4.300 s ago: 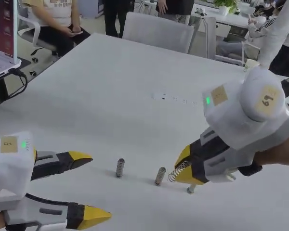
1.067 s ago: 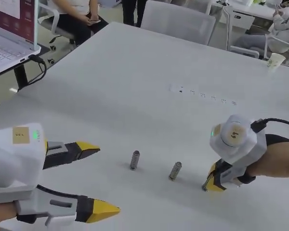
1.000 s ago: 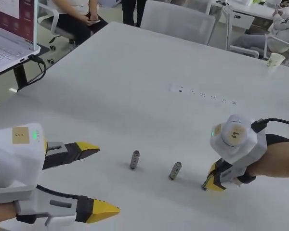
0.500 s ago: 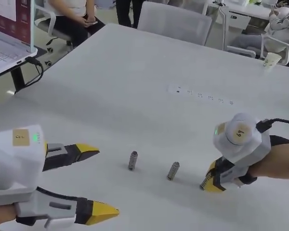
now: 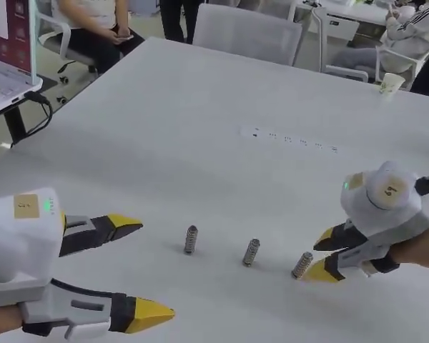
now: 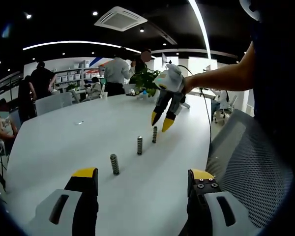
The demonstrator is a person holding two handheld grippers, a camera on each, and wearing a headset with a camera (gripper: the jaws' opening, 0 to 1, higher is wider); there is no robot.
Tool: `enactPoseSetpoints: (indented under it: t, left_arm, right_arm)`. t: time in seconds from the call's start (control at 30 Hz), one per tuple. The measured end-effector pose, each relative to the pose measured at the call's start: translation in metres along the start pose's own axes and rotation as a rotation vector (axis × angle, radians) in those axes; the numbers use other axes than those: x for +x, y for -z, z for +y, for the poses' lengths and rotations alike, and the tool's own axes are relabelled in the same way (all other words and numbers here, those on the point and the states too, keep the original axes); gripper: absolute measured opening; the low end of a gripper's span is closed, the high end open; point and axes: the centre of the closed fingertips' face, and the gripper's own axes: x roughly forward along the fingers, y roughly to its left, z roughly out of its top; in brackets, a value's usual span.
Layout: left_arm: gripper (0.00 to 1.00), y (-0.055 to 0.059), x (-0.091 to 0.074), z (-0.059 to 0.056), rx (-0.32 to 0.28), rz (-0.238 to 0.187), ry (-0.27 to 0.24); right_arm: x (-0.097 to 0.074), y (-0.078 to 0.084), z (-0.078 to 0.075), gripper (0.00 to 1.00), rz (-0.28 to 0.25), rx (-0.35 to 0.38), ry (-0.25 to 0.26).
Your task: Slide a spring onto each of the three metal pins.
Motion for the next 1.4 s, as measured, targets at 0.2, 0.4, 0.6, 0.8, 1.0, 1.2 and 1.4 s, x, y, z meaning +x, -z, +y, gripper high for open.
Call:
enactPoseSetpoints:
  t: [0.2, 0.4, 0.6, 0.8, 1.0, 1.2, 1.4]
  left_arm:
    - [0.71, -0.003, 0.003, 0.003, -0.011, -0.006, -0.003]
    - [0.72, -0.005, 0.004, 0.001, -0.01, -0.004, 0.001]
    - [0.72, -0.004, 0.002, 0.001, -0.019, -0.008, -0.006]
    - [0.72, -0.001, -0.001, 0.002, -0.029, -0.006, -0.016]
    - [0.72, 0.0, -0.002, 0.001, -0.035, -0.011, -0.019]
    - [0.72, -0.001, -0.001, -0.001, -0.034, -0.012, -0.018]
    - [0.72, -0.001, -0.001, -0.003, -0.037, -0.015, -0.021]
  right_arm:
    - [-0.025, -0.002, 0.001, 0.29, -0.142, 0.045, 0.061]
    - [-0.036, -0.004, 0.009, 0.36, -0.247, 0.081, 0.086]
    - [-0.047, -0.01, 0.024, 0.48, -0.363, 0.077, 0.105]
    - [-0.055, -0.008, 0.037, 0.56, -0.421, 0.104, 0.13]
    - [-0.066, -0.01, 0.042, 0.67, -0.513, 0.157, 0.162]
    - [-0.074, -0.008, 0.043, 0.77, -0.559, 0.172, 0.209]
    - [-0.075, -0.003, 0.05, 0.84, -0.602, 0.206, 0.219]
